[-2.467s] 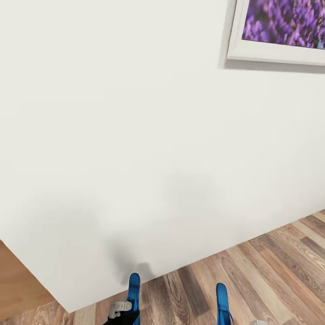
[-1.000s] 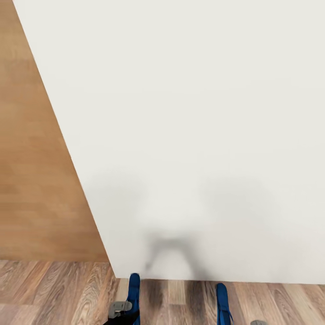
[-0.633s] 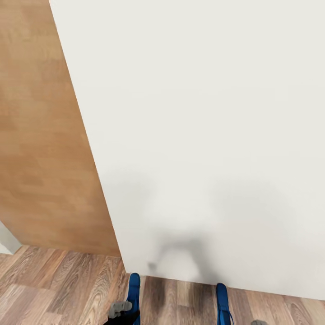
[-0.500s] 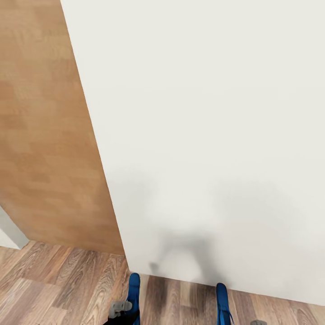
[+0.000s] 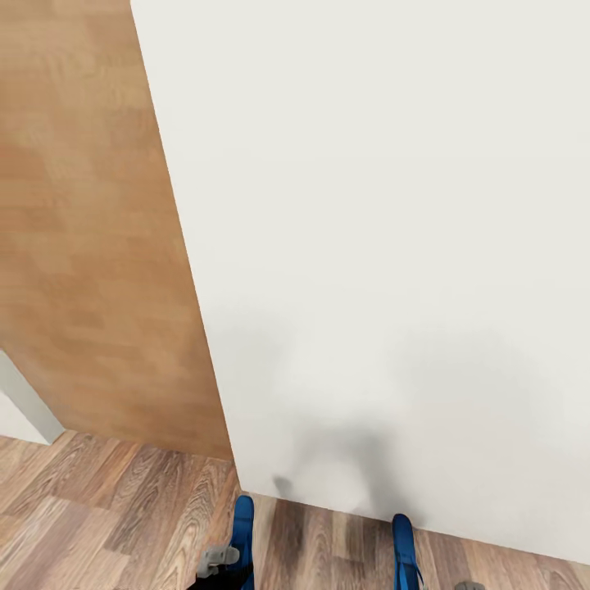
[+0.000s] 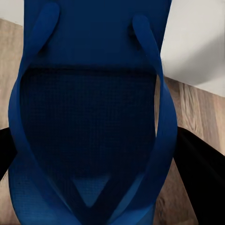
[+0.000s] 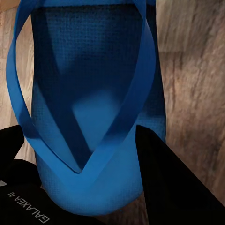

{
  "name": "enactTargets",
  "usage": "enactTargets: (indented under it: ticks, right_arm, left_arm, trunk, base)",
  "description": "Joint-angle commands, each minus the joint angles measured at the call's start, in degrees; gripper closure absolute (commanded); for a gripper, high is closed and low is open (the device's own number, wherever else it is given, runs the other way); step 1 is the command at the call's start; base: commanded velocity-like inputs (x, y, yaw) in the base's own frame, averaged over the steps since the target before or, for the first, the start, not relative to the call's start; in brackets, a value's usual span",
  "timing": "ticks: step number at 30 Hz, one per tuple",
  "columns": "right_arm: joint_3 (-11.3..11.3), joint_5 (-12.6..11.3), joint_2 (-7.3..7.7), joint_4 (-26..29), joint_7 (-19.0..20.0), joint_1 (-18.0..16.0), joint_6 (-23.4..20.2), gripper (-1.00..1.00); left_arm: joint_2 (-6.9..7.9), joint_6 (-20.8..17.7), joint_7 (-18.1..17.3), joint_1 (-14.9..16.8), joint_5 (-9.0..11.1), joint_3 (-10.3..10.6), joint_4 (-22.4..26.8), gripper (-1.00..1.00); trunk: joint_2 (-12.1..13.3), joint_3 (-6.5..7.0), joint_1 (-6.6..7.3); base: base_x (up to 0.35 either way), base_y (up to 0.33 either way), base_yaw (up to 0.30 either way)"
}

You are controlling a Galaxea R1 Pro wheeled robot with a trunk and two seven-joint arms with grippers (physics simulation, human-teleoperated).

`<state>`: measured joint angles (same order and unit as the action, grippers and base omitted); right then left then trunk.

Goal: In the bedroom, move the book from the bed onto either nightstand, and place the two sandals side by side next to the bed.

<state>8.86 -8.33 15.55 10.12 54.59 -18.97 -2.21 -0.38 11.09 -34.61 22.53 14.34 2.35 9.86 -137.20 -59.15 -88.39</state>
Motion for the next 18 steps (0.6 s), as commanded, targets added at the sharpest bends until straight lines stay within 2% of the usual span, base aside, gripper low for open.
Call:
enactTargets:
  ticks: [1, 18]
  right_arm:
    - [0.1, -0.2, 0.01, -0.01, -0.01, -0.01, -0.25, 1.0]
    - [0.1, -0.2, -0.07, -0.01, -0.09, -0.01, -0.25, 1.0]
  left_arm:
    - [0.01, 0.25, -0.11, 0.05, 0.34, 0.24, -0.1, 1.0]
    - [-0.01, 0.25, -0.11, 0.04, 0.34, 0.25, -0.1, 1.0]
  trunk:
    - [-0.02, -0.05, 0.01]
    - [-0.02, -0.05, 0.01]
  base:
    - [0.0, 0.0, 0.266]
    - [0.0, 0.0, 0.289]
